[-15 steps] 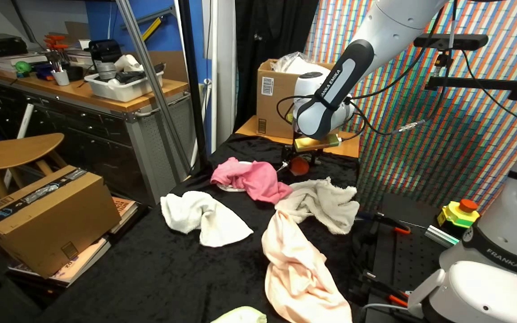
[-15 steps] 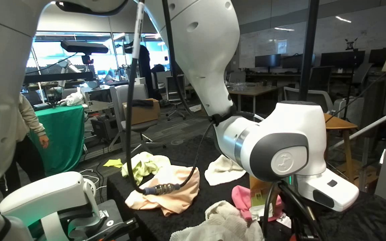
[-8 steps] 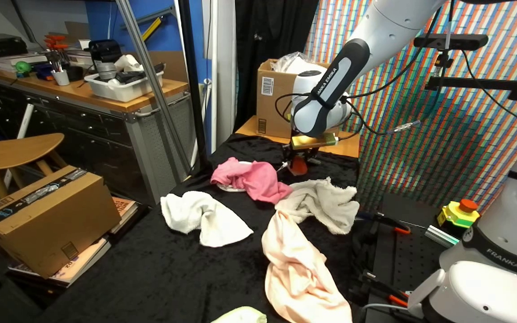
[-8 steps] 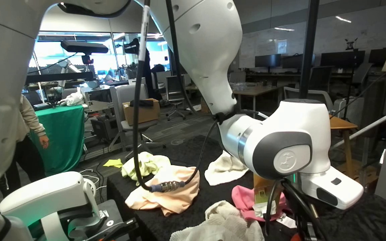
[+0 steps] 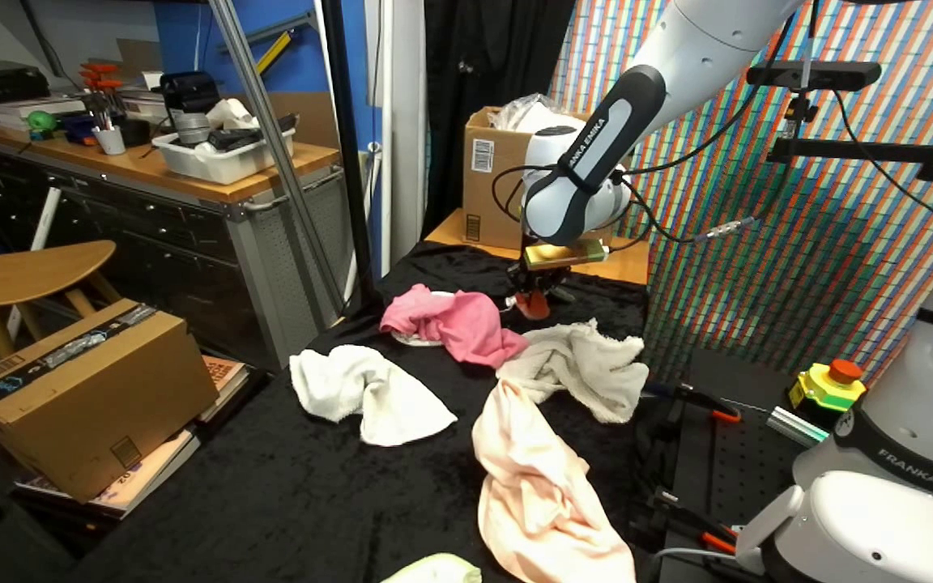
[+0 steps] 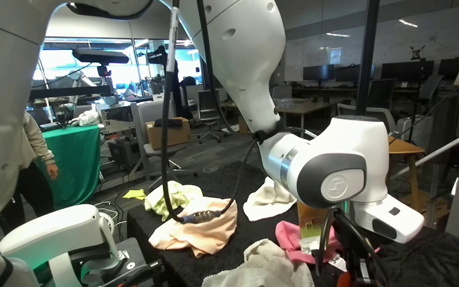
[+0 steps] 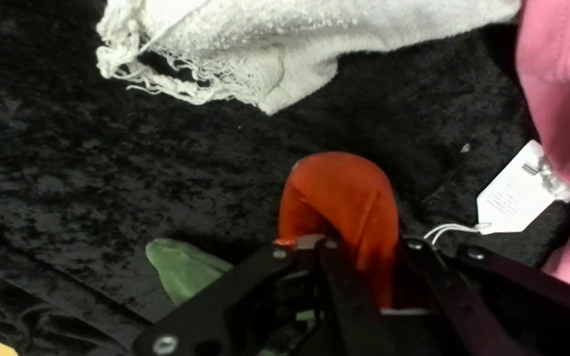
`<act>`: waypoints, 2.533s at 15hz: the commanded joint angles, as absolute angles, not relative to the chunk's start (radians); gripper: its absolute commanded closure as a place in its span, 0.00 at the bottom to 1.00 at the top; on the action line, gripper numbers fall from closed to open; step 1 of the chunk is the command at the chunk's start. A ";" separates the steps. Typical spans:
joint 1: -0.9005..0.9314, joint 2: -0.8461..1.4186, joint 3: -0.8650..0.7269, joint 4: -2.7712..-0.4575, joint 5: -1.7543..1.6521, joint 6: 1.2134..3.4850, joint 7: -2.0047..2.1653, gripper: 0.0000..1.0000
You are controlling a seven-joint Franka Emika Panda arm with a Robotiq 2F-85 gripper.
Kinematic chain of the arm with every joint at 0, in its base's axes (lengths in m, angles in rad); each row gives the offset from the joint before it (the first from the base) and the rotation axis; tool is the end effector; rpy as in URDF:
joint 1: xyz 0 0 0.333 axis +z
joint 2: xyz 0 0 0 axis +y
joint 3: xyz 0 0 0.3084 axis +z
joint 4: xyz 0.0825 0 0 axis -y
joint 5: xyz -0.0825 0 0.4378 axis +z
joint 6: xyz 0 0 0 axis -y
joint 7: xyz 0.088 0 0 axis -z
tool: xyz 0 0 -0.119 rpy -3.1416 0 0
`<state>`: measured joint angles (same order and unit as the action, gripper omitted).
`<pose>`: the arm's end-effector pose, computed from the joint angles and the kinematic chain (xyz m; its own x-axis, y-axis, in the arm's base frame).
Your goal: Pile up all the objects on the black table
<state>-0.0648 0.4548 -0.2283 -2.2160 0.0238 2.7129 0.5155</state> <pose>0.5499 -0.1761 0.1130 0.6920 -0.7162 0.0907 -0.7214 -0.6907 0.0503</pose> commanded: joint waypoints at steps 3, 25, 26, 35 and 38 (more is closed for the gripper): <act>0.009 0.302 -0.241 -2.279 -0.037 2.599 0.464 0.89; 0.110 0.421 -0.103 -2.064 -0.159 2.552 0.625 0.89; 0.114 0.441 -0.100 -2.052 -0.145 2.557 0.625 0.89; 0.144 0.526 -0.102 -1.996 -0.078 2.533 0.605 0.83; 0.152 0.505 -0.104 -2.005 -0.085 2.506 0.603 0.50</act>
<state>0.1302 0.5181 -0.0906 -2.0191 -0.0935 2.5403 0.6107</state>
